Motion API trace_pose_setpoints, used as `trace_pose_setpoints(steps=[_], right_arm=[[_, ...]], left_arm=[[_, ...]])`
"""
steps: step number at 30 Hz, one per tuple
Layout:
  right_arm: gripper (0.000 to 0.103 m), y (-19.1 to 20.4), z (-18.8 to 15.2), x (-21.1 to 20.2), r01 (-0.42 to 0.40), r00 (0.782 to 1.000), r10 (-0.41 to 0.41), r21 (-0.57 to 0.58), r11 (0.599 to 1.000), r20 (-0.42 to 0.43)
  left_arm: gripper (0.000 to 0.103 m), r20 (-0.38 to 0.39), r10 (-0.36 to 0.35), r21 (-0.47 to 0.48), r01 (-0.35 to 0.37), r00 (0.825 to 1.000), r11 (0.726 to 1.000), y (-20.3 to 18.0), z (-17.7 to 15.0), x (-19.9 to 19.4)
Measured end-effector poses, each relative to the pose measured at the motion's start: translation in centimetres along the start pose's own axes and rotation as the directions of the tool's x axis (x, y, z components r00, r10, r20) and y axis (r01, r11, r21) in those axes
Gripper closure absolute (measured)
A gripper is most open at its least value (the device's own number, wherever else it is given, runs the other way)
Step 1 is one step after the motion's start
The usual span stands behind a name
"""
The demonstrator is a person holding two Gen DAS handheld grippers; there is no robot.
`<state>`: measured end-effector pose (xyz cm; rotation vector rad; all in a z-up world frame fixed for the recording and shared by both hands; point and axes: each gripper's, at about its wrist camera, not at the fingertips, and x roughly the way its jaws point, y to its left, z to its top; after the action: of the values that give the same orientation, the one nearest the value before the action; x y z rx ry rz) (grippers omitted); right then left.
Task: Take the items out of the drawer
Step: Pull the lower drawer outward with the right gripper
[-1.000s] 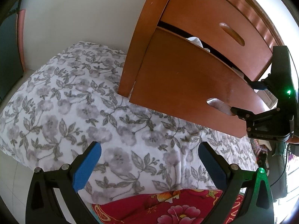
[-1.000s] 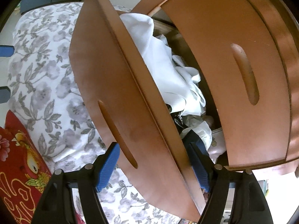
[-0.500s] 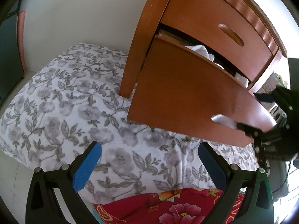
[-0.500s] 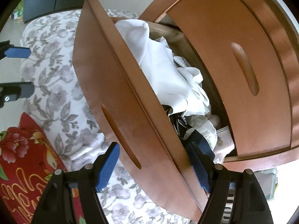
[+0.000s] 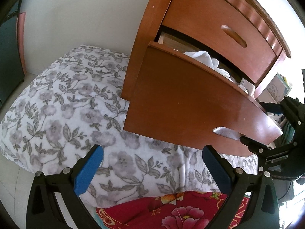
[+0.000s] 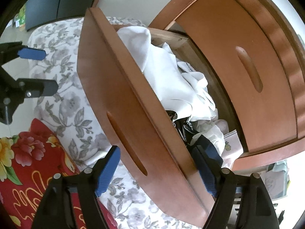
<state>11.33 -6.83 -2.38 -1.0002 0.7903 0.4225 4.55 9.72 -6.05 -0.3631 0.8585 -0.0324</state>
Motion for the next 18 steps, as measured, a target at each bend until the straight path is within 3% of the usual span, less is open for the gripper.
trace_pose_setpoints(steps=[7, 11, 18], right_arm=[[0.022, 0.3, 0.0, 0.2, 0.037, 0.999, -0.037, 0.012, 0.999, 0.006], [0.023, -0.7, 0.2, 0.0, 0.011, 1.0, -0.011, 0.046, 0.999, 0.003], [0.023, -4.4, -1.0, -3.4, 0.045, 0.996, -0.063, 0.25, 0.967, 0.067]], left_arm=[[0.0, 0.004, 0.002, 0.007, -0.002, 1.0, 1.0, -0.3, 0.0, -0.3], [0.0, 0.006, 0.01, 0.012, -0.01, 1.0, 1.0, -0.5, 0.0, -0.9], [0.0, 0.032, 0.036, 0.027, -0.037, 0.999, 0.999, -1.5, 0.4, -2.6]])
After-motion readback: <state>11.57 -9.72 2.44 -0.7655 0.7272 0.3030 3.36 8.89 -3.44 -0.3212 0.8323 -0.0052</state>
